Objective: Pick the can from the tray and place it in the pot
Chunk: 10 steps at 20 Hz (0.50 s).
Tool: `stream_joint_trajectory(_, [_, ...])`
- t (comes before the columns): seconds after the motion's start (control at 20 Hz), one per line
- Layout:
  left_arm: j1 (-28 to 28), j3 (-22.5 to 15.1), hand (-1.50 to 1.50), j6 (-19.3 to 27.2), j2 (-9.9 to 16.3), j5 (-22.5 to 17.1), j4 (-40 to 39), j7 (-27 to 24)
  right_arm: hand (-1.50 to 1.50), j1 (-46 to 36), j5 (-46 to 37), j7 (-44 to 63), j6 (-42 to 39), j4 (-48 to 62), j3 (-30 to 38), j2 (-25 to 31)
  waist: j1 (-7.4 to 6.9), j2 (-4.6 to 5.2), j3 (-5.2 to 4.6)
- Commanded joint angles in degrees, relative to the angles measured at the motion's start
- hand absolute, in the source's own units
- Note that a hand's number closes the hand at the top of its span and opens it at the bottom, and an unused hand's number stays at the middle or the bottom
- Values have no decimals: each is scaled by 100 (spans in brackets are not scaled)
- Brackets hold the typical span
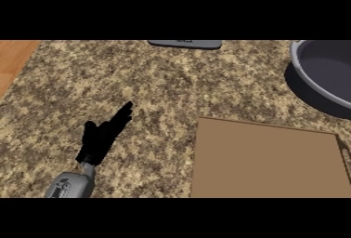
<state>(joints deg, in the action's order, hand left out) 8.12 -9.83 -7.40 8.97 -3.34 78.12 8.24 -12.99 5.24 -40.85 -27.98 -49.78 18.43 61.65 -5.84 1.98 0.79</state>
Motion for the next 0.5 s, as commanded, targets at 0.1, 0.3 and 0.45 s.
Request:
stream_joint_trajectory(0.1, [-53, -58, 0, -46, 40, 76, 1, -70, 150, -622, -523, -867, -286, 603, -429, 286, -180, 6, -16])
stream_joint_trajectory(0.3, [200, -55, 0, 9, -112, 72, -198, 30, 150, -1129, -1026, -986, -94, 649, -1031, 234, -106, 6, -36])
stream_joint_trajectory(0.45, [151, -30, 0, -62, -9, 85, -121, -90, 150, -1478, -1373, -1011, 88, 865, -1377, 186, -126, -10, -42])
